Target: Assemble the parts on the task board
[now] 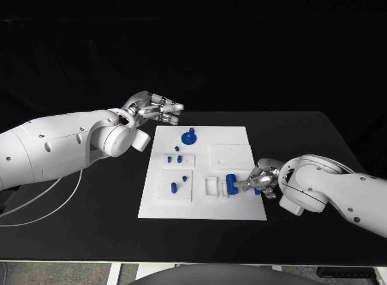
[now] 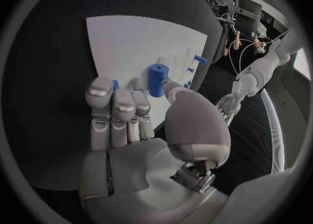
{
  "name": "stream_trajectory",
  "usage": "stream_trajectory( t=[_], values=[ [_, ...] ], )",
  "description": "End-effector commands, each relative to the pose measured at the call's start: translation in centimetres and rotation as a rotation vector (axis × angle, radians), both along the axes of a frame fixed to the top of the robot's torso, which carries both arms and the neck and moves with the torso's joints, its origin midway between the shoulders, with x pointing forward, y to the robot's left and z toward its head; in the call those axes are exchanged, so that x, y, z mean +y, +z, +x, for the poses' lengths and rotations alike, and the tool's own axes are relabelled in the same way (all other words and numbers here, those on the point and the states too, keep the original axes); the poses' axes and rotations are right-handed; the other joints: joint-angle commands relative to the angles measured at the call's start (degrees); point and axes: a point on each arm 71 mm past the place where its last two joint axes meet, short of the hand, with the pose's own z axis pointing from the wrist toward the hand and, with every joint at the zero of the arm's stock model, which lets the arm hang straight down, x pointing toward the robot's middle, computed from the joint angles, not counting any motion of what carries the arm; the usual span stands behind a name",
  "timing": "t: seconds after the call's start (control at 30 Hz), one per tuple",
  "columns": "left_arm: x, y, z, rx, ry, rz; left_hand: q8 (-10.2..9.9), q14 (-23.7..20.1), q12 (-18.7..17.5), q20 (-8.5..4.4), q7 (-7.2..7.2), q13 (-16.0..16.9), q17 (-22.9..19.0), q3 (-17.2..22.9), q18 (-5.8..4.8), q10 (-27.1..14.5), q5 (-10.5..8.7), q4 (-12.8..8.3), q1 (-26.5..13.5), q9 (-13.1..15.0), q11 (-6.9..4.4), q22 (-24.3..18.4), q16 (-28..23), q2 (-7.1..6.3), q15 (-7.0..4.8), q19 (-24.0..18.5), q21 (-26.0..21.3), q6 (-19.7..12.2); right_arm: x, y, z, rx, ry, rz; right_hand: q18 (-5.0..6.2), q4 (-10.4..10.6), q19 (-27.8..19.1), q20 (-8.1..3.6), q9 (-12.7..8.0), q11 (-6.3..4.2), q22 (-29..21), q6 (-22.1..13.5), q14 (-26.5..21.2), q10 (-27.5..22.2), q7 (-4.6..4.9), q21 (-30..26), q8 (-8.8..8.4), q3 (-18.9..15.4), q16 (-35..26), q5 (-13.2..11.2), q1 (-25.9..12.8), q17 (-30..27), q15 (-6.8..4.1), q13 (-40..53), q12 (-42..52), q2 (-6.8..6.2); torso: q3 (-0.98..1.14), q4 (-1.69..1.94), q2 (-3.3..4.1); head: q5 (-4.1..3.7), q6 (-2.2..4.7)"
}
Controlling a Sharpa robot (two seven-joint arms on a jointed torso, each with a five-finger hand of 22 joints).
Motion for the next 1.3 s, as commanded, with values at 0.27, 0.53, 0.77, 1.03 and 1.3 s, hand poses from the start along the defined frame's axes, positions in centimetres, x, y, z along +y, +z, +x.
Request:
stream_trajectory(
  t=[0.27, 0.53, 0.77, 1.03, 1.3],
  values=[
    [-0.2, 0.1, -0.1, 0.006, -0.022, -0.014, -0.14, 0.12, -0.14, 0.05, 0.09, 0.06, 0.10, -0.08, -0.63, -0.31, -0.22, 0.23, -0.62, 0.00, 0.28, -0.25, -0.09, -0.16, 0.35, 0.43, 0.21, -0.38, 1.4, -0.9, 0.2, -0.004, -0.020, 0.012, -0.18, 0.72, 3.22, 0.19, -0.54, 0.07, 5.00, -0.61, 0.47, 0.22, -0.01, 0.00, -0.42, -0.28, -0.13, -0.19, -0.42, 0.10, 0.07, 0.11, -0.21, -0.99, -0.42, 0.66, 0.29, 0.17, -0.03],
    [-0.1, 0.1, -0.2, 0.009, -0.019, -0.012, -0.13, 0.08, -0.13, 0.06, 0.08, 0.06, 0.13, 0.11, -0.62, -0.31, -0.23, 0.29, -0.56, 0.00, 0.27, -0.52, -0.09, -0.31, 0.36, 0.46, 0.25, -0.39, 2.3, -1.0, 0.2, 0.002, 0.001, 0.021, -0.21, 1.07, 3.21, 0.17, -0.73, 0.08, 5.01, -0.68, 0.49, 0.23, 0.01, 0.04, -0.42, -0.51, -0.14, -0.20, 0.06, 0.29, 0.06, 0.25, -0.22, -1.30, -0.38, 0.49, 0.31, 0.71, -0.07],
    [-0.2, 0.1, -0.2, 0.010, -0.021, -0.013, -0.14, 0.08, -0.13, 0.06, 0.09, 0.06, 0.15, 0.21, -0.63, -0.30, -0.19, 0.27, -0.48, 0.00, 0.27, -0.68, -0.09, -0.36, 0.36, 0.47, 0.27, -0.45, 2.7, -1.4, 0.2, 0.026, 0.023, -0.003, -0.17, -1.90, 3.16, 0.28, -0.87, 0.16, 5.02, -0.65, 0.53, 0.13, 0.10, -0.07, -0.43, 0.00, -0.18, -0.09, 0.60, 0.37, 0.15, 0.31, -0.24, -0.38, -0.28, 0.53, 0.26, 0.86, -0.33],
    [-0.2, 0.1, -0.2, 0.011, -0.021, -0.012, -0.13, 0.07, -0.13, 0.06, 0.08, 0.06, 0.16, 0.27, -0.63, -0.34, -0.14, 0.20, -0.38, 0.00, 0.28, -0.81, -0.09, -0.39, 0.36, 0.49, 0.30, -0.42, 2.3, -1.7, 0.5, 0.007, -0.004, -0.018, -0.28, -12.42, 3.14, 0.25, -1.07, -0.18, 5.03, 0.90, 0.55, 0.15, -0.27, -0.10, -0.49, 8.03, -0.31, 0.89, 1.55, 0.18, 0.02, 0.21, -0.18, 3.72, -0.20, 0.40, 0.22, 0.94, -0.37],
    [-0.1, 0.1, -0.2, 0.013, -0.019, -0.010, -0.12, 0.04, -0.14, 0.06, 0.06, 0.05, 0.16, 0.32, -0.63, -0.38, -0.06, 0.19, -0.37, 0.01, 0.28, -0.93, -0.10, -0.34, 0.37, 0.50, 0.32, -0.36, 2.0, -1.2, 0.4, -0.032, -0.057, 0.034, -0.74, -17.70, 3.20, -0.09, -0.66, -0.97, 5.04, 4.56, 0.60, 0.61, -1.64, 0.14, -0.42, 9.76, -0.52, 1.97, -1.98, -0.25, -0.34, -0.30, -0.47, 6.06, -0.20, 0.30, 0.19, 1.05, -0.26]
  ],
)
